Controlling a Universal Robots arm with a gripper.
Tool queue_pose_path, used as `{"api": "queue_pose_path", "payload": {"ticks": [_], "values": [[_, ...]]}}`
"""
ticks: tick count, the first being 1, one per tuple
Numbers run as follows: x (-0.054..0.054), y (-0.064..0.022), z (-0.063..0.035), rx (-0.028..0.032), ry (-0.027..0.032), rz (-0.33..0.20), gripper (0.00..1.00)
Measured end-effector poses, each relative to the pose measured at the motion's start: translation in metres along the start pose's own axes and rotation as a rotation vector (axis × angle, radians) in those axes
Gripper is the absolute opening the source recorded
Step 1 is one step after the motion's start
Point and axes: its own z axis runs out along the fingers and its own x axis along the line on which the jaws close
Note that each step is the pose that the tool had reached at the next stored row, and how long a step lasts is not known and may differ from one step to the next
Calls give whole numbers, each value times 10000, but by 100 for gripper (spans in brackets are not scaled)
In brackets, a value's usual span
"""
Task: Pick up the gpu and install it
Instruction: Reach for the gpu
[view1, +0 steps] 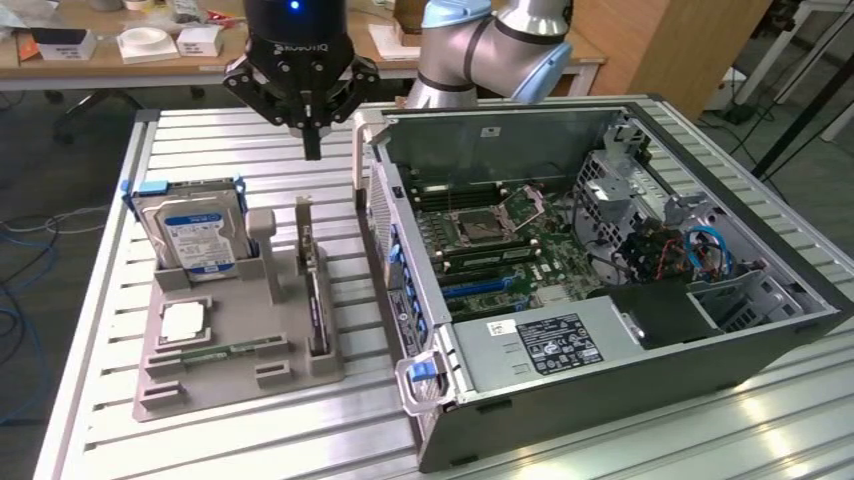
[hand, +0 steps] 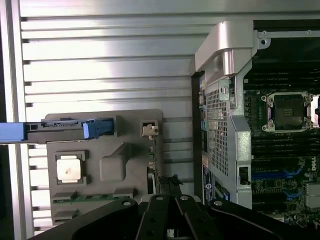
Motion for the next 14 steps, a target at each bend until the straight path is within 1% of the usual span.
{"api": "queue_pose_path", "payload": {"ticks": [6, 14], "values": [[1, 0, 4, 2, 2, 0, 11], [2, -18, 123, 1, 0, -1, 11]]}}
